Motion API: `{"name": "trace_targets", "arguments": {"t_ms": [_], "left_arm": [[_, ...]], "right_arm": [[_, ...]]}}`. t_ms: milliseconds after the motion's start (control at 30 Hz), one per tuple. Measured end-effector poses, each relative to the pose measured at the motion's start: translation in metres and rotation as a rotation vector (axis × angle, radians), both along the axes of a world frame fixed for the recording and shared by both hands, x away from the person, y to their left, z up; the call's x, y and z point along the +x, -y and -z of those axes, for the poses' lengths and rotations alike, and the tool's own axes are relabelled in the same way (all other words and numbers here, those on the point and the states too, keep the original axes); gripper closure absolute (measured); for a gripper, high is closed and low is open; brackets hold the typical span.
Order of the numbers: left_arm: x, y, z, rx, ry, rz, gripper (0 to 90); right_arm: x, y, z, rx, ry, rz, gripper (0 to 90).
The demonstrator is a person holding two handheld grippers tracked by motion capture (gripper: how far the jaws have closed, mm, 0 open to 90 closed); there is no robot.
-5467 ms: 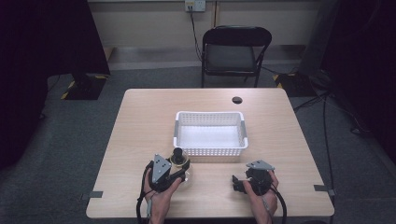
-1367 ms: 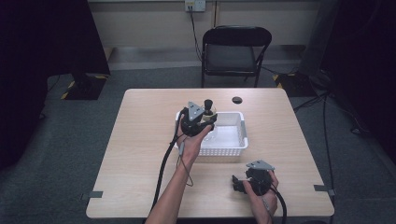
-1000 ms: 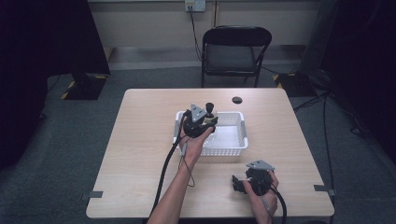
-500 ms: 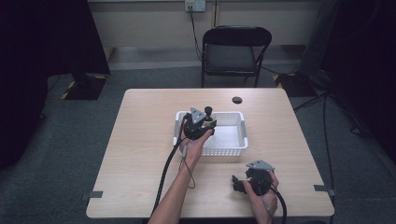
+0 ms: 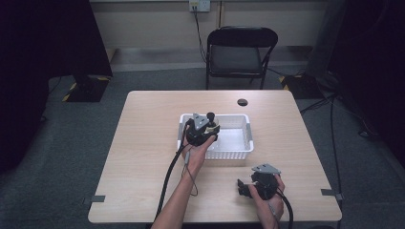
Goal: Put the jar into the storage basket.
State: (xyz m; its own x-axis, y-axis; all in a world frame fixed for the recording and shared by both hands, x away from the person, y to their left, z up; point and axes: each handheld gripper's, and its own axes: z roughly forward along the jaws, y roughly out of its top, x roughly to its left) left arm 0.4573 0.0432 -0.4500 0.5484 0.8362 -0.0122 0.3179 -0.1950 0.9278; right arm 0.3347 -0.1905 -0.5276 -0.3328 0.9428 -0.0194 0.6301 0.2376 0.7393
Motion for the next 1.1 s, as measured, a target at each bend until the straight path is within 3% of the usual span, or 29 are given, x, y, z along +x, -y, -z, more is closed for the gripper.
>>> {"name": "trace_targets", "arguments": {"t_ms": [533, 867, 933, 1000, 1100], "left_arm": [[0.002, -0.002, -0.001, -0.031, -0.048, -0.004, 44.0], [0.006, -0.009, -0.002, -0.098, -0.082, -0.060, 3.2], [0.005, -0.010, -0.004, -0.112, -0.085, -0.059, 2.8], [0.002, -0.010, -0.007, -0.075, -0.060, -0.061, 1.9], [-0.003, -0.011, -0.011, -0.066, -0.044, -0.059, 1.2]], "right_arm": [[0.000, 0.000, 0.000, -0.001, 0.001, -0.001, 0.0], [0.000, 0.000, 0.000, -0.001, 0.001, -0.001, 0.0], [0.000, 0.000, 0.000, -0.001, 0.001, -0.001, 0.0], [0.000, 0.000, 0.000, -0.001, 0.001, -0.001, 0.0], [0.000, 0.000, 0.000, 0.000, 0.001, -0.001, 0.0]]}}
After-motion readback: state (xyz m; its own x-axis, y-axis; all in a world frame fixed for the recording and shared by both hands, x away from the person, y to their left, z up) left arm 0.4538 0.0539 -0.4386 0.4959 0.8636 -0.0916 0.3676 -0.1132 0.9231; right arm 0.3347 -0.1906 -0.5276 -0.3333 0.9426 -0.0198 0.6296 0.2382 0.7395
